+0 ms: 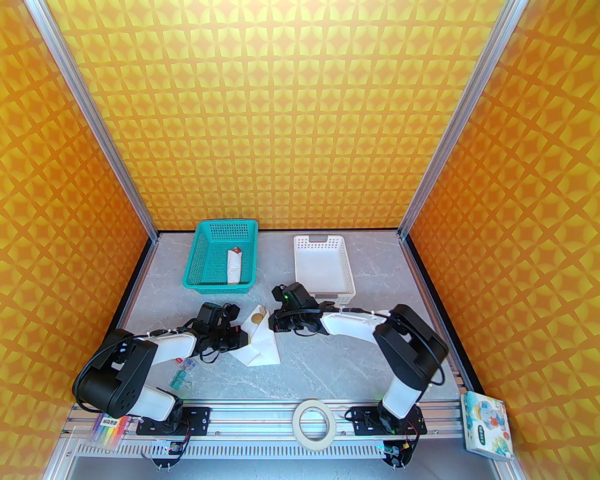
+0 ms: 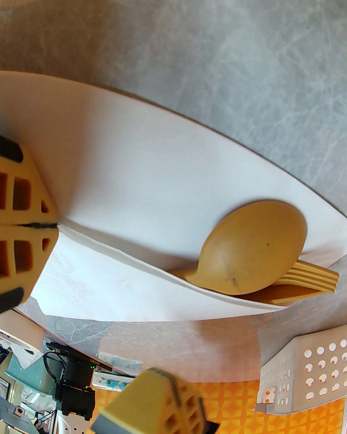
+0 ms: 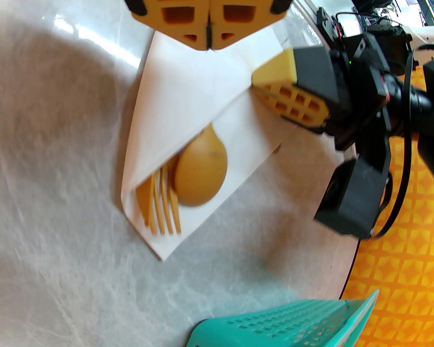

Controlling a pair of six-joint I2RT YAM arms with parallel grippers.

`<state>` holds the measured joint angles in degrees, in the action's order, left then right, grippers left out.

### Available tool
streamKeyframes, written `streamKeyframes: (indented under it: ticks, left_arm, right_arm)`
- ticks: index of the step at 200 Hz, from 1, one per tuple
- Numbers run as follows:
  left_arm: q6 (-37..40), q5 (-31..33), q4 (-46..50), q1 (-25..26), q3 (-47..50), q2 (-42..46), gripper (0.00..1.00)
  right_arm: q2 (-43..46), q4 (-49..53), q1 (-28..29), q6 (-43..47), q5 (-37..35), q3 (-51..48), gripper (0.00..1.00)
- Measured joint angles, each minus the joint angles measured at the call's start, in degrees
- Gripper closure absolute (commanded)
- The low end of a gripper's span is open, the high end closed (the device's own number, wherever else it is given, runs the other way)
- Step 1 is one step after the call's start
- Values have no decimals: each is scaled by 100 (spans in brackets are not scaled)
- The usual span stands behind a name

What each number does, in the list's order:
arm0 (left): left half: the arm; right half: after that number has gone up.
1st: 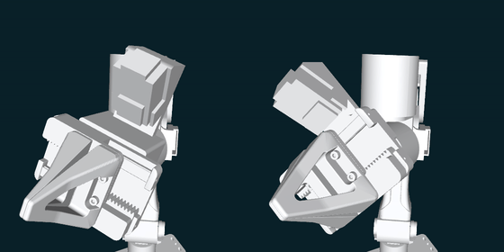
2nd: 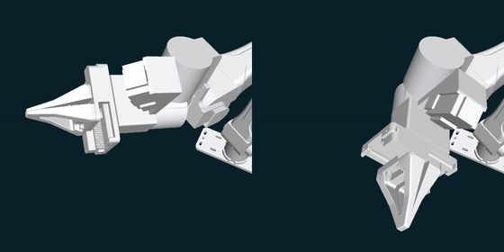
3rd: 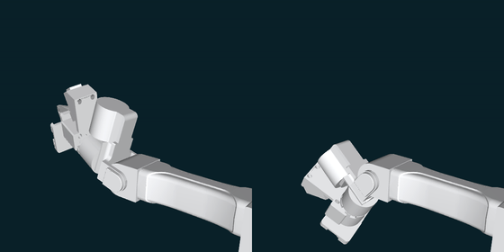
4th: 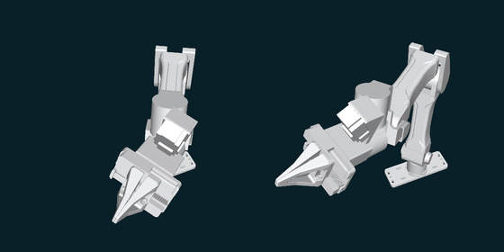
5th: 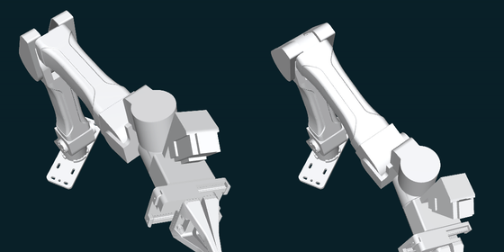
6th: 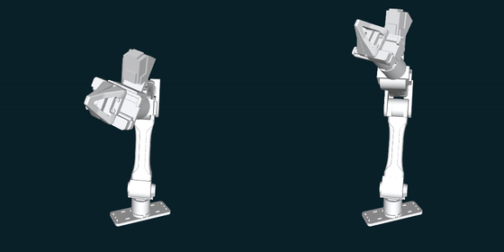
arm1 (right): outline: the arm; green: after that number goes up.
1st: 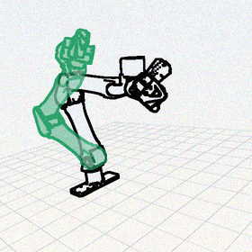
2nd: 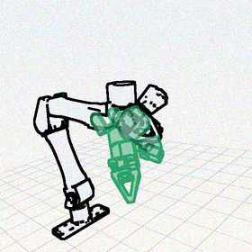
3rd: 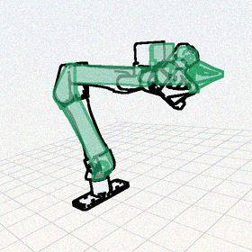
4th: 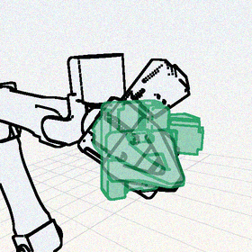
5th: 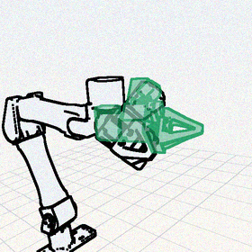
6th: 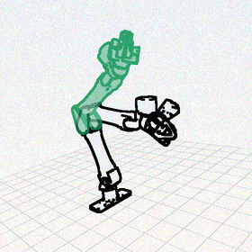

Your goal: Place the utensils on the paper napkin and roll it up

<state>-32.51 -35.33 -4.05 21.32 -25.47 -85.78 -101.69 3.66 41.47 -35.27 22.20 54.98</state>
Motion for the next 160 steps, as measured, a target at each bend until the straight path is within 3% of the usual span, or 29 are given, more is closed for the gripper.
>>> streamKeyframes:
  ticks: [160]
  left_arm:
    - [0,4,24,2,-11,0,100]
  right_arm:
    - [-407,225,-166,155,-107,4,100]
